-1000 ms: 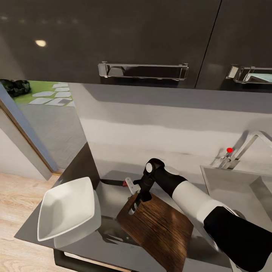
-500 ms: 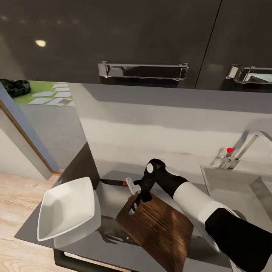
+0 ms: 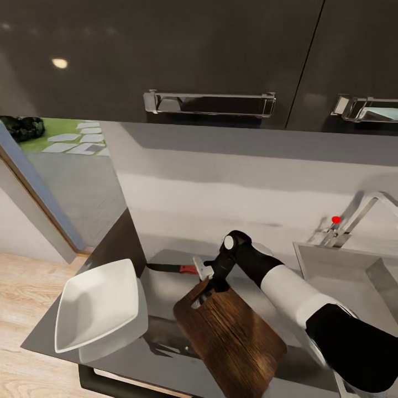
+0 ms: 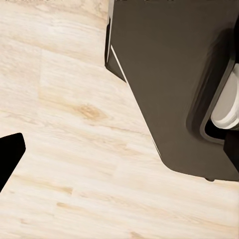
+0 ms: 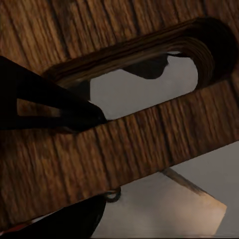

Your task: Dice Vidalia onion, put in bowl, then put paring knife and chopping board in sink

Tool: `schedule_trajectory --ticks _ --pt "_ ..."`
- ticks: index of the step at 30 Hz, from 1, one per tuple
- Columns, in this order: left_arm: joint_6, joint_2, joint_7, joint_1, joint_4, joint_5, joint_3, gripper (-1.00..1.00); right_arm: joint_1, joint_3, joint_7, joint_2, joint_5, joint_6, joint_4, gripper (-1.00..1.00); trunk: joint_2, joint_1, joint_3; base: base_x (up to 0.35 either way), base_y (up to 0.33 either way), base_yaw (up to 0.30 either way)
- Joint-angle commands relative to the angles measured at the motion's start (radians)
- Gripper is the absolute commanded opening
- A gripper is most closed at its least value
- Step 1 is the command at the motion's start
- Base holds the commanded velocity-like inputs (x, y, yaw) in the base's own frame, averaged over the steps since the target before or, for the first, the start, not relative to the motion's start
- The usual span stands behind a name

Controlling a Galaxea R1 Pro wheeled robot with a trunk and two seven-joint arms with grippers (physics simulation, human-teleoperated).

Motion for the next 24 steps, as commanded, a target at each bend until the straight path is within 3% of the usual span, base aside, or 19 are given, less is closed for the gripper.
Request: schedule_trajectory --ticks 1,10,18,22,23,24 --pt "-0.005 0.000 0.000 0.000 0.002 0.006 -0.001 1.00 0.000 0.000 0.005 -0.010 0.011 0.015 0.017 -1.00 -0.001 0.001 -0.002 0.000 0.000 0.000" --pt "-0.005 0.000 -0.002 -0.001 0.002 0.005 -0.001 1.00 -0.001 -0.064 0.025 -0.029 0.012 0.068 -0.017 -1.00 -0.001 0.001 -0.002 0.000 0.000 0.000" --pt "-0.007 0.000 -0.002 -0.001 0.002 0.005 -0.001 1.00 -0.001 -0.080 0.028 -0.051 0.012 0.133 -0.039 -1.00 -0.001 0.001 -0.002 0.000 0.000 0.000" --pt "-0.006 0.000 -0.002 0.000 0.002 0.005 -0.001 1.00 -0.001 -0.141 0.029 -0.065 0.012 0.174 -0.047 -1.00 -0.001 0.001 -0.002 0.000 0.000 0.000" --pt "-0.007 -0.002 -0.003 0.000 -0.015 0.003 0.004 1.00 -0.001 -0.218 0.023 -0.136 0.015 0.182 -0.049 -1.00 -0.001 0.001 -0.002 0.000 0.000 0.000" --pt "-0.006 -0.002 -0.003 0.000 -0.019 0.003 0.004 1.00 -0.001 -0.218 0.022 -0.143 0.015 0.182 -0.049 -1.00 -0.001 0.001 -0.002 0.000 0.000 0.000"
